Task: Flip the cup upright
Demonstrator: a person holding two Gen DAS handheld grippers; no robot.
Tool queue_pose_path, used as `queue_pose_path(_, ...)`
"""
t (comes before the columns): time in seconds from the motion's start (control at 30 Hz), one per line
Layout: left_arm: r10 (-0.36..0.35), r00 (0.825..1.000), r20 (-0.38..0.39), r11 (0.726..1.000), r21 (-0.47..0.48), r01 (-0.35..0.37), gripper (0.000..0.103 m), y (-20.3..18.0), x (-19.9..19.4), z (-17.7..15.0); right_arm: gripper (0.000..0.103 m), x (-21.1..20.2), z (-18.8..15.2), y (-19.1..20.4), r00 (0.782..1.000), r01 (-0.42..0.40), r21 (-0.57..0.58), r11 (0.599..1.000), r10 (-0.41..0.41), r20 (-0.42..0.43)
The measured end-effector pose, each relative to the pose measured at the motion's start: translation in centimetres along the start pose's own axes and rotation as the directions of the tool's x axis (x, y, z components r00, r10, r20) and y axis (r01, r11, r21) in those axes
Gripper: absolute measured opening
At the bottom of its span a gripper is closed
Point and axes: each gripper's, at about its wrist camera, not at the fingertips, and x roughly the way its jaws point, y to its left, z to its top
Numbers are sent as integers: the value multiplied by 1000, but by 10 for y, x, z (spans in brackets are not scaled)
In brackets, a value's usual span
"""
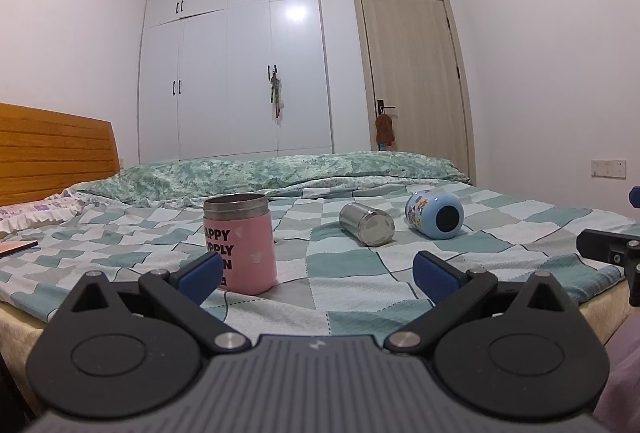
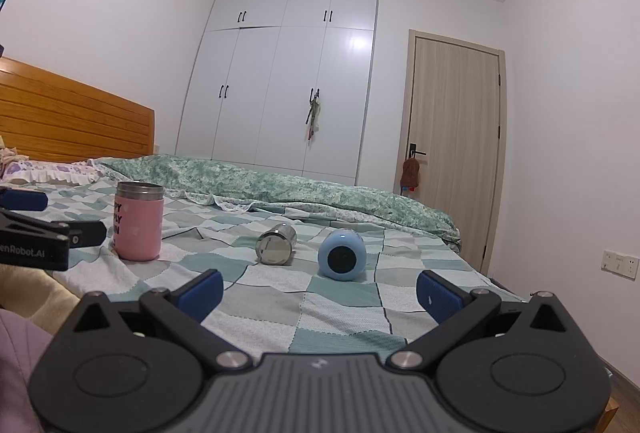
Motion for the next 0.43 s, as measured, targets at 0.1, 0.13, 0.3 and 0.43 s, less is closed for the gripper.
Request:
queue_pose_path(0.1,5,1000,2,1000,11,-5,103,-2,0,0,103,0,0,0,1000,0,0,1000,0,0)
queue_pose_path(0.13,6,1000,2,1000,12,-6,103,-2,0,0,103,0,0,0,1000,0,0,1000,0,0)
queue_pose_path(0.3,3,1000,4,1000,-2,-3,103,0,0,0,103,0,0,0,1000,0,0,1000,0,0)
queue_pose_path(0.43,3,1000,-1,1000,-10,-3,103,0,0,-1,103,0,0,0,1000,0,0,1000,0,0)
